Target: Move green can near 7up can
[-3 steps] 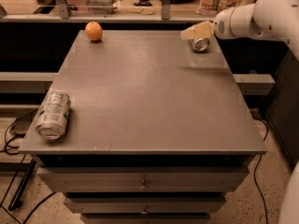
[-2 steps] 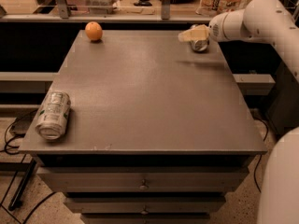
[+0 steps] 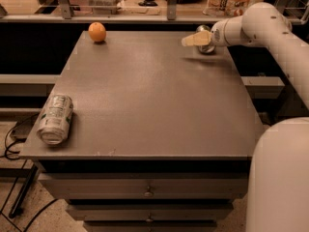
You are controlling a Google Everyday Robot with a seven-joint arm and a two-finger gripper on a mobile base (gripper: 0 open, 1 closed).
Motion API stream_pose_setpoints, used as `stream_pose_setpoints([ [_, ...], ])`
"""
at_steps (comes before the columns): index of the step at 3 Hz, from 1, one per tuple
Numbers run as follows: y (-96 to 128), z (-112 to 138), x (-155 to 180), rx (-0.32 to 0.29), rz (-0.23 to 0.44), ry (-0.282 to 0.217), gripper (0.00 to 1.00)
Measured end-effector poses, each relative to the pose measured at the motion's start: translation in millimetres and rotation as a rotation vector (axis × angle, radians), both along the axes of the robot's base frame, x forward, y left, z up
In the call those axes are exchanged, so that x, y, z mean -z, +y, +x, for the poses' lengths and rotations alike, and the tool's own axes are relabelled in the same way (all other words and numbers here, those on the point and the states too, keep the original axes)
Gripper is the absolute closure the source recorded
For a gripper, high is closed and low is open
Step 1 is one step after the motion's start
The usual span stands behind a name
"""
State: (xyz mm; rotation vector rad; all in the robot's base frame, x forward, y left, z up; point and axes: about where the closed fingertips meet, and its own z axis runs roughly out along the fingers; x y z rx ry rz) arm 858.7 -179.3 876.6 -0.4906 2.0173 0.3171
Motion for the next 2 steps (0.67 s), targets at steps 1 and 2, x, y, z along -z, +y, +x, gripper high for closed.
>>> stream_pose_setpoints([
  [1,-0.7,6.9,17.0,0.016,0.005,0.040,0.15],
  [2,-0.8,9.0,21.5,0.027,-0.014,0.049,0.39],
])
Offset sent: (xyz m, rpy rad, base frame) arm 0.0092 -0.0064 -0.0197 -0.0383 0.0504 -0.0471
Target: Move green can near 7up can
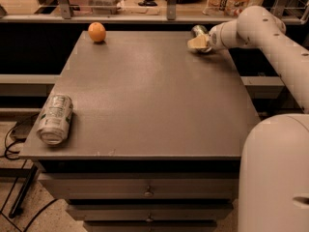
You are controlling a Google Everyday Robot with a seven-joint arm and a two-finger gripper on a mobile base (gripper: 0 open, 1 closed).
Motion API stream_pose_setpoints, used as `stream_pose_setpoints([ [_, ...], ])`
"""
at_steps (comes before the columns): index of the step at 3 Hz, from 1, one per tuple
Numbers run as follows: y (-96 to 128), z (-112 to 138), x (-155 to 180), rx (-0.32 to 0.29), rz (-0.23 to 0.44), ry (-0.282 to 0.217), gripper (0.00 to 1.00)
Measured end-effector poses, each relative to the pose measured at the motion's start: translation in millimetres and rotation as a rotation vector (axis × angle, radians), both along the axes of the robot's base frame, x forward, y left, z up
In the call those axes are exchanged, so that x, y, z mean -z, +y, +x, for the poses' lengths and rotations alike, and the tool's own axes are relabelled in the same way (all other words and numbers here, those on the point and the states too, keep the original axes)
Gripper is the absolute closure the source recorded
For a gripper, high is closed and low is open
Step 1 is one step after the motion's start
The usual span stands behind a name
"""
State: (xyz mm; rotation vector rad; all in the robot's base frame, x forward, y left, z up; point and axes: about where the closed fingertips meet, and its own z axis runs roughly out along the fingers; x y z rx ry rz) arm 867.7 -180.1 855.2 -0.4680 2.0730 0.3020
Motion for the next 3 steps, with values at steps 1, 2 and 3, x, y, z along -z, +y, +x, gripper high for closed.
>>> stream_pose_setpoints([
  [1,-1.7,-1.2,-4.0,0.011,-0.015,-0.008,0.62],
  [2,10.1,-11.6,-37.7,-0.024,-0.014,-0.060,0.93],
  [3,39.9,-23.1,-82.1,-0.125,-0.012,-0.153,1.00],
])
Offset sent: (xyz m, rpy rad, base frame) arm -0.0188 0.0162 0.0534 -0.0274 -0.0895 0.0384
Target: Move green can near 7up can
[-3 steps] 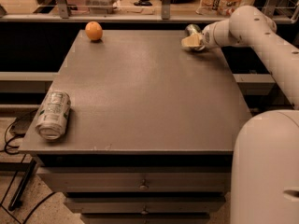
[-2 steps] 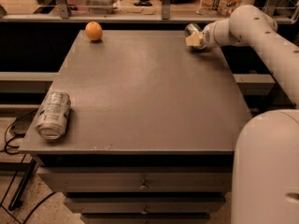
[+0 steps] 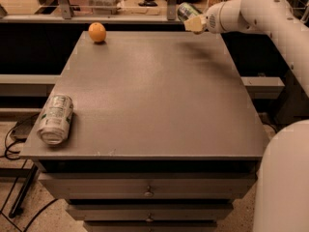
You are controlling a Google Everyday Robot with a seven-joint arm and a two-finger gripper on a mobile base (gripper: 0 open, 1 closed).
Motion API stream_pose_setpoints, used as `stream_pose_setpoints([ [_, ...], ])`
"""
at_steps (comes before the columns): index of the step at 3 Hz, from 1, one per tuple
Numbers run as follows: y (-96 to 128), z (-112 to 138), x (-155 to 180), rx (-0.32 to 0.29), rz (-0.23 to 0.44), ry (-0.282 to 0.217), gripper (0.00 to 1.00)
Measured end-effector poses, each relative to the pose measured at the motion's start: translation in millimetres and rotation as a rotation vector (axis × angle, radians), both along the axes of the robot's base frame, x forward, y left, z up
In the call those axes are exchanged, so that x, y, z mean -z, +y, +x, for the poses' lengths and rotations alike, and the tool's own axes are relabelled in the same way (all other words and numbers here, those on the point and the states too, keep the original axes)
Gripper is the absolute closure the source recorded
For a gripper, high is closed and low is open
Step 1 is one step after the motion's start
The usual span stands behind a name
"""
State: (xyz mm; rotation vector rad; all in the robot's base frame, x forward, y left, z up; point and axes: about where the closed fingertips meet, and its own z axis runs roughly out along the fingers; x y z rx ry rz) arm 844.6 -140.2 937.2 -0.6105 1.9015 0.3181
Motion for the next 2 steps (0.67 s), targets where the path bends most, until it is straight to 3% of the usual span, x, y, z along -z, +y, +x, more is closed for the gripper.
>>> stream_pose_setpoints([
  [1,0.0,0.0,0.0,0.000,0.000,0.000,1.00],
  [2,49.5,-37.8,-3.5,-0.169,-0.052,-0.031,1.00],
])
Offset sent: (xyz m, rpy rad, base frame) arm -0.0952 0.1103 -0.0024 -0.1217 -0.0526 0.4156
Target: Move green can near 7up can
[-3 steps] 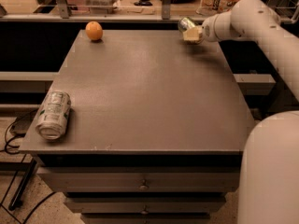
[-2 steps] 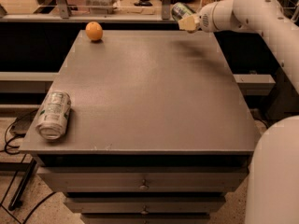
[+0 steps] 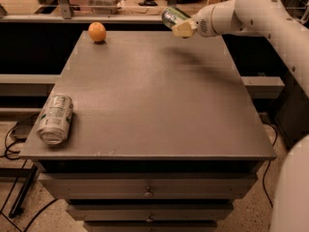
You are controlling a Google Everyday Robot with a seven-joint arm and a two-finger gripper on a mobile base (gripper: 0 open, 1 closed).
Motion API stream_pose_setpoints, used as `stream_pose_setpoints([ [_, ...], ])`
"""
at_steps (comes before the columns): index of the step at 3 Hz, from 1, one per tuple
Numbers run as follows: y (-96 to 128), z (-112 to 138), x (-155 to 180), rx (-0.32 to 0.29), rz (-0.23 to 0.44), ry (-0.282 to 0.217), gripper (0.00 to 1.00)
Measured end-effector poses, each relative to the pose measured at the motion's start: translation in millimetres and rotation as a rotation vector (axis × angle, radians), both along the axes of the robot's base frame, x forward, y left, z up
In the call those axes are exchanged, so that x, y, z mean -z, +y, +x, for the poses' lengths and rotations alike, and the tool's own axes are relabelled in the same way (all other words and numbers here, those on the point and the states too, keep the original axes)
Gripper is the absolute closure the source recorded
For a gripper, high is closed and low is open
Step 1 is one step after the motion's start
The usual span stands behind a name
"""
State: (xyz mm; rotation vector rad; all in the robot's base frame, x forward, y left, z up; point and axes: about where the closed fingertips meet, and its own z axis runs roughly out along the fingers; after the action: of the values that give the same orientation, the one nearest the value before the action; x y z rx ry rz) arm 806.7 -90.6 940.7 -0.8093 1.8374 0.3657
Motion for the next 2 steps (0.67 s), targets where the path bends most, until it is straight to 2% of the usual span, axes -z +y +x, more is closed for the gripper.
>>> stream_pose_setpoints([
  [1,53.0,-49.8,17.4,-0.161,-0.062,0.001,1.00],
  [2,94.2,-105.8,43.5,-0.280,-0.041,0.066,1.00],
])
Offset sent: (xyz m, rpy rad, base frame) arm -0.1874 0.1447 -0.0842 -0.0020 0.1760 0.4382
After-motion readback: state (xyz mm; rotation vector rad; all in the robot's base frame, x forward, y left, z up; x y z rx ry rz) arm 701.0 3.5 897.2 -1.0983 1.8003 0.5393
